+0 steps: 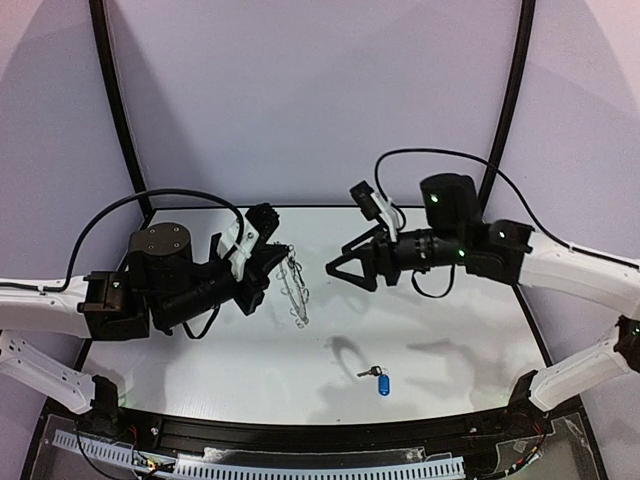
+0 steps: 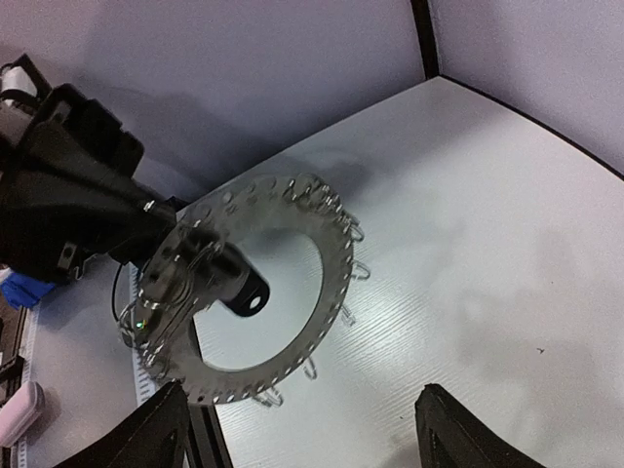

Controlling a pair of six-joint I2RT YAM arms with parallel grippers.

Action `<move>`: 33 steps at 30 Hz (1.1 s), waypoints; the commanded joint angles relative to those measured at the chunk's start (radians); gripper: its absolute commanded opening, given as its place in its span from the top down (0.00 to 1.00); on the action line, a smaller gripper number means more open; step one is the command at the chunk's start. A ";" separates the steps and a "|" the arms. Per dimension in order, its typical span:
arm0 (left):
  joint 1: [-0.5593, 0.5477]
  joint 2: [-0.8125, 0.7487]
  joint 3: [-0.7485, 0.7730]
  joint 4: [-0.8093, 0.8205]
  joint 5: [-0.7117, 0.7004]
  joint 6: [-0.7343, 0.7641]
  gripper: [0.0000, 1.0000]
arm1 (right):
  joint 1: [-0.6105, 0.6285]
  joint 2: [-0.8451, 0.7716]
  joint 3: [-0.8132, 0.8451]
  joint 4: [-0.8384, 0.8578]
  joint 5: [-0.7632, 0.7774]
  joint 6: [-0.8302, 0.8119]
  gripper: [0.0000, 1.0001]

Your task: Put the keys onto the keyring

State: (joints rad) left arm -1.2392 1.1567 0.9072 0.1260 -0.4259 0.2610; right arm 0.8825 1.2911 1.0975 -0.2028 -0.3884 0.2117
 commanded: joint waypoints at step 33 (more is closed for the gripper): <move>-0.004 0.099 0.194 0.017 -0.340 -0.166 0.99 | 0.206 0.158 -0.148 0.638 0.314 -0.252 0.84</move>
State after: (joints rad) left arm -1.2392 1.3061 1.0950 0.1305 -0.7601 0.1187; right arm 1.0801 1.4541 0.9231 0.4206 -0.0735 -0.0336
